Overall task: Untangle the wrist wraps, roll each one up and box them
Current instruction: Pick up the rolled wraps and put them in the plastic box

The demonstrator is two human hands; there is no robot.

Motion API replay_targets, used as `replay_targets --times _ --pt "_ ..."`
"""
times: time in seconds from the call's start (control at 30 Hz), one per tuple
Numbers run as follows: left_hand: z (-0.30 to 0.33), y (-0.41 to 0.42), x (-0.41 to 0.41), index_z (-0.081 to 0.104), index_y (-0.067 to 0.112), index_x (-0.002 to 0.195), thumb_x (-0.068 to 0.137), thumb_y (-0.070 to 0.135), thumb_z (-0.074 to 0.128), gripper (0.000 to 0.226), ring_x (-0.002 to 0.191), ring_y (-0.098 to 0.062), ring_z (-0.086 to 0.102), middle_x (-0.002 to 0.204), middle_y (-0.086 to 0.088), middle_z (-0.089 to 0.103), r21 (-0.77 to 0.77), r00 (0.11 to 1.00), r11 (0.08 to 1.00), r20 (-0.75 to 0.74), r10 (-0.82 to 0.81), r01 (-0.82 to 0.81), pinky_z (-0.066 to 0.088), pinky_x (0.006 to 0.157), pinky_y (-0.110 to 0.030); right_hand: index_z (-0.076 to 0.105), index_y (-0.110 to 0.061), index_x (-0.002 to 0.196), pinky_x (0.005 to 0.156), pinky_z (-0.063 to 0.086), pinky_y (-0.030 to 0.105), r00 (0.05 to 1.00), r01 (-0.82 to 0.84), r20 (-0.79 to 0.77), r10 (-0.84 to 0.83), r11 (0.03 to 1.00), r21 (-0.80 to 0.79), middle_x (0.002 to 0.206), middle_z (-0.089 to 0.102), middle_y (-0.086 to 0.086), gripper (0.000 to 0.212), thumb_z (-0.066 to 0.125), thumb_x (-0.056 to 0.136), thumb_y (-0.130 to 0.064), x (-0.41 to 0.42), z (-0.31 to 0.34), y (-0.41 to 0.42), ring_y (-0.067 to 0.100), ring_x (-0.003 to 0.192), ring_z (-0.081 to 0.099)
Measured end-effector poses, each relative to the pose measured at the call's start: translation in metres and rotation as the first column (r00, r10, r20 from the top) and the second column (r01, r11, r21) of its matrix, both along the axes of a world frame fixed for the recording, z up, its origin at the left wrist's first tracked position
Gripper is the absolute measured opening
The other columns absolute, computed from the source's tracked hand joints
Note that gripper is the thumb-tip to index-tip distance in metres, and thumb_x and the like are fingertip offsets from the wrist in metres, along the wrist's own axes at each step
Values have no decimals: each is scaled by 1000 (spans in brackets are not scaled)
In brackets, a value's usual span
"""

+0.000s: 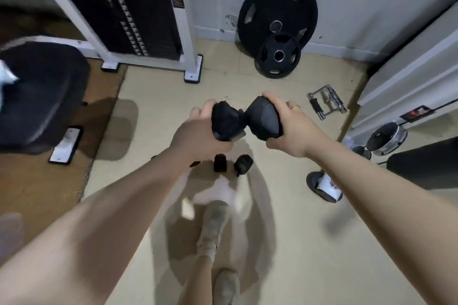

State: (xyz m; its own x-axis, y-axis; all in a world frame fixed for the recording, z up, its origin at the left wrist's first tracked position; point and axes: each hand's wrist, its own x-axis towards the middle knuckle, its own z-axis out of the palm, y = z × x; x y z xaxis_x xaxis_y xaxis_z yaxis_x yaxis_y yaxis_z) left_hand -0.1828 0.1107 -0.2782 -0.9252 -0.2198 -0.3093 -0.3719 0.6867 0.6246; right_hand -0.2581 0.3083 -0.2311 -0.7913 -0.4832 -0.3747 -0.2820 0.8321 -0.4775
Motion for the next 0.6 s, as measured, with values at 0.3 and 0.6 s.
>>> replay_targets --times 0.3,0.6 --pt "128 -152 265 21 33 142 64 45 78 98 108 -22 54 128 1 40 -145 938 927 -14 347 -345 44 73 -32 14 -43 145 82 52 40 927 -374 -26 374 918 -133 123 35 8 94 66 73 -14 184 129 -207 32 94 54" --pt "131 -309 614 21 35 140 68 48 76 91 111 -29 52 125 -2 40 -315 781 777 147 607 -545 46 78 -36 14 -39 146 88 49 42 760 -645 -23 650 748 -157 122 38 13 94 70 73 -22 477 128 -397 37 98 54"
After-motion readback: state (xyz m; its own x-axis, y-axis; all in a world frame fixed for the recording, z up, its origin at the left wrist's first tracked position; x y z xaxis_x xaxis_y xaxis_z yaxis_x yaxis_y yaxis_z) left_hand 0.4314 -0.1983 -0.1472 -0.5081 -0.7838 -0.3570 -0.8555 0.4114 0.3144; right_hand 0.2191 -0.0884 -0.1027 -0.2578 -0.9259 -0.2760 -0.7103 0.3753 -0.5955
